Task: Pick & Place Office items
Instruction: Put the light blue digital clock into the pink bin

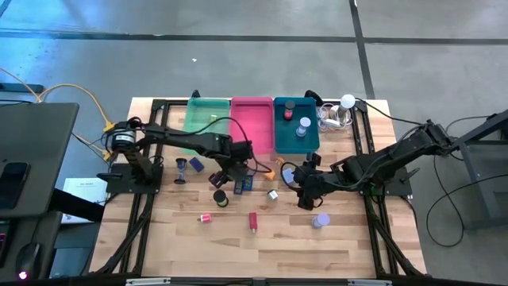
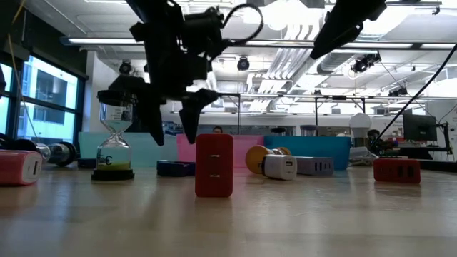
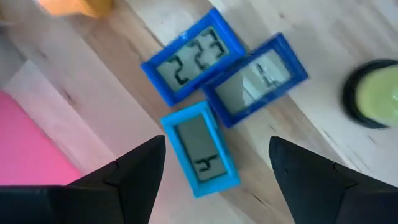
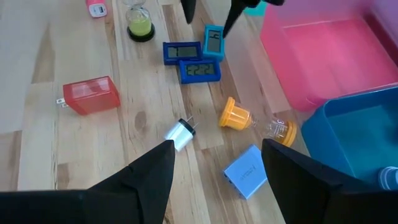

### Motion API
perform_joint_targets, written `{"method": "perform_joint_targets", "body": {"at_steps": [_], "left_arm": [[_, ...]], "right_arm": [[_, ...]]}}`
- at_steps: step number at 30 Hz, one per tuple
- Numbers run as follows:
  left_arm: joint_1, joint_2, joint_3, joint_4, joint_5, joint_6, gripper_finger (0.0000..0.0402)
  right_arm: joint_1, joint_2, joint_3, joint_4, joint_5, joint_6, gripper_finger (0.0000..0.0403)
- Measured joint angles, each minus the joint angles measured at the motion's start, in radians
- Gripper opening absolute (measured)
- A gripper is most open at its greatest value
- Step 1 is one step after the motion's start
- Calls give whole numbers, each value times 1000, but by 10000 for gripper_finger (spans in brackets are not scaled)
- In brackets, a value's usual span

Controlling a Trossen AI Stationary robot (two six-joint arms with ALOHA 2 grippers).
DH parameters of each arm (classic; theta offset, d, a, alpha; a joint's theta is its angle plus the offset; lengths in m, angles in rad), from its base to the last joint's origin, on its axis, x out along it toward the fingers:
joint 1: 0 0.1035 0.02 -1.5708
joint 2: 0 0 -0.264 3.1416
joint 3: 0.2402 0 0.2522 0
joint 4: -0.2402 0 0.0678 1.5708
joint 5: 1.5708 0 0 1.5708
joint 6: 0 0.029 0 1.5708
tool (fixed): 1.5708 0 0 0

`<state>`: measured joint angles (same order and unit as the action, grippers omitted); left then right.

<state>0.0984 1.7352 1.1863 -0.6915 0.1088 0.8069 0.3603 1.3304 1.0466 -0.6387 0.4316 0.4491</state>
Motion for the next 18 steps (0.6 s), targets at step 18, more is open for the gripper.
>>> {"method": "perform_joint_targets", "body": {"at_steps": [18], "left_arm": [[2,49,0,16,-32,-201,281]], "right_arm": [[0,0,0,14,0,-8,231]]}}
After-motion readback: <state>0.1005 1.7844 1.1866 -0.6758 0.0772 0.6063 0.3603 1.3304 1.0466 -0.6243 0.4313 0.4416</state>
